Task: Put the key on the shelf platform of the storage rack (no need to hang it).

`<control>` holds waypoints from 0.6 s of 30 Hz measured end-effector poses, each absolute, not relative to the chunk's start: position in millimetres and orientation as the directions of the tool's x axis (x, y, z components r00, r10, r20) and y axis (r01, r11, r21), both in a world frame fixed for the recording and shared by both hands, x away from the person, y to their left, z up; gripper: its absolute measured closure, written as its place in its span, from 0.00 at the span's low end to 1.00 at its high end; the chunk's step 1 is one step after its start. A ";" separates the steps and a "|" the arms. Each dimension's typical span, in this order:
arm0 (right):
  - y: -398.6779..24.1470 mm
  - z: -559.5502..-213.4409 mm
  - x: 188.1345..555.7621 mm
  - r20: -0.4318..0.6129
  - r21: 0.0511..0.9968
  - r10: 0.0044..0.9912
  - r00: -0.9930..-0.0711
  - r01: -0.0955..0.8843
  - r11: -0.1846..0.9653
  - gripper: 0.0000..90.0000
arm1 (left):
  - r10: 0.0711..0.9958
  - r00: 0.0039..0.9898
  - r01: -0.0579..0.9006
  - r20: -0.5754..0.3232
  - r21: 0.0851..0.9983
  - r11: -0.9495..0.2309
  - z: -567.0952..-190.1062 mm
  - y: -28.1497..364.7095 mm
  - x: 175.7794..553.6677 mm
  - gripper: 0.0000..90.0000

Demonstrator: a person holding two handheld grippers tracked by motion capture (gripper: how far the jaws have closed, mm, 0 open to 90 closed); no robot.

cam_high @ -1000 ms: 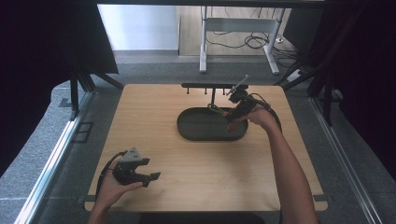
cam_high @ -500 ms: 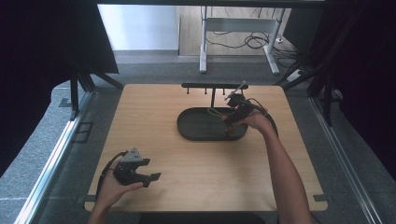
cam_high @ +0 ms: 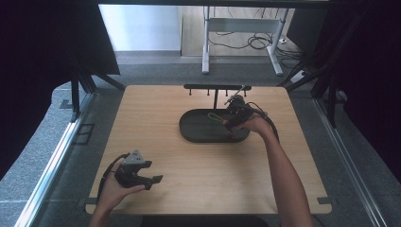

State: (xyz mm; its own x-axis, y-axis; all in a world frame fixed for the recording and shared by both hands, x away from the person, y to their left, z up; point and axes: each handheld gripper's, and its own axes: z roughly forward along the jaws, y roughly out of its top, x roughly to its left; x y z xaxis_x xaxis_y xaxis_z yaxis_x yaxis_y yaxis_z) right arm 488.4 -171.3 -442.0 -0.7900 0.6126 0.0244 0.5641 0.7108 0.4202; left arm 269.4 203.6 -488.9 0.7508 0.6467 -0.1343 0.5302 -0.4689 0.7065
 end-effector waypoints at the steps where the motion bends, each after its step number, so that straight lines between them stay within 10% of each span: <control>1: -171.0 -442.2 488.3 0.023 0.421 0.614 -0.789 0.565 0.710 0.73 | 0.647 0.751 0.530 -0.134 0.707 -0.468 -488.9 203.6 269.4 0.29; 18: -173.2 -436.3 483.2 0.013 0.433 0.621 -0.783 0.564 0.703 0.64 | 0.644 0.754 0.528 -0.130 0.703 -0.476 -489.3 202.5 269.2 0.29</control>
State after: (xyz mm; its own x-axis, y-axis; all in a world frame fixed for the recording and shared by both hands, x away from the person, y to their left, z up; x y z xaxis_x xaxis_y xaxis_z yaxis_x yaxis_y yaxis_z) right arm 483.2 -173.2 -436.3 -0.7835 0.6213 0.0128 0.5644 0.7028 0.4330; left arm 269.2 202.5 -489.3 0.7538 0.6441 -0.1302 0.5283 -0.4761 0.7030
